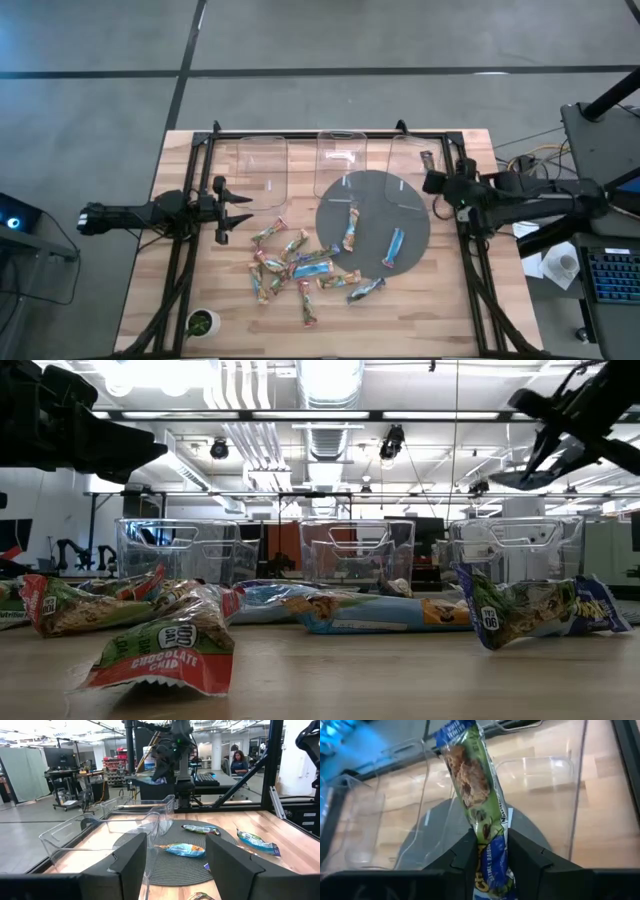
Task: Pick and place Granola Bars by type
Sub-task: Put the blue granola bar into the right transparent bin, then put the red granola bar into the middle transparent bin
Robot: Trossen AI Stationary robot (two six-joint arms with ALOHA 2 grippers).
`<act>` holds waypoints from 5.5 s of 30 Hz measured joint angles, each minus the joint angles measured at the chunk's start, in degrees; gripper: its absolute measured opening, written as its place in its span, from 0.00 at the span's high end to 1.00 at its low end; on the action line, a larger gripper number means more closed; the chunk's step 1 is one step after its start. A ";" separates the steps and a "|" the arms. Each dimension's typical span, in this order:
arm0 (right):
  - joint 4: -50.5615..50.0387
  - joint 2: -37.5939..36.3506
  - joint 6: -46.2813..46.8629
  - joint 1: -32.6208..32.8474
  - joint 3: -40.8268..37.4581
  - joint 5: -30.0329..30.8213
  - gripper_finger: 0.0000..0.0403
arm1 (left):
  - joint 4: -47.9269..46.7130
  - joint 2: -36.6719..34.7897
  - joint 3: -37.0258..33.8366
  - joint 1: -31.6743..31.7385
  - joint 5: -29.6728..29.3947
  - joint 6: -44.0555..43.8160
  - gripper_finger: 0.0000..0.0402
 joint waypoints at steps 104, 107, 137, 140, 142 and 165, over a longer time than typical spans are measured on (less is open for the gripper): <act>7.20 36.45 -16.23 32.54 15.81 8.37 0.95 | -0.11 0.03 0.02 0.00 0.04 -0.02 0.54; -6.22 28.87 8.33 32.52 15.08 17.86 0.95 | -0.15 0.04 0.00 0.02 0.11 -0.02 0.54; 8.48 3.82 -16.54 6.90 -7.33 -3.82 0.60 | -0.35 0.06 0.02 -0.01 -0.01 -0.01 0.54; 16.31 3.83 -39.30 9.54 -5.44 -12.03 0.55 | -0.35 0.05 0.02 0.00 -0.02 -0.01 0.54; 19.63 4.24 -50.59 11.12 -4.65 -18.44 0.54 | -0.37 0.04 0.02 0.02 -0.02 -0.01 0.54; 20.10 36.17 -87.58 18.29 0.11 -33.94 0.39 | -0.39 0.09 0.02 0.00 -0.02 0.00 0.54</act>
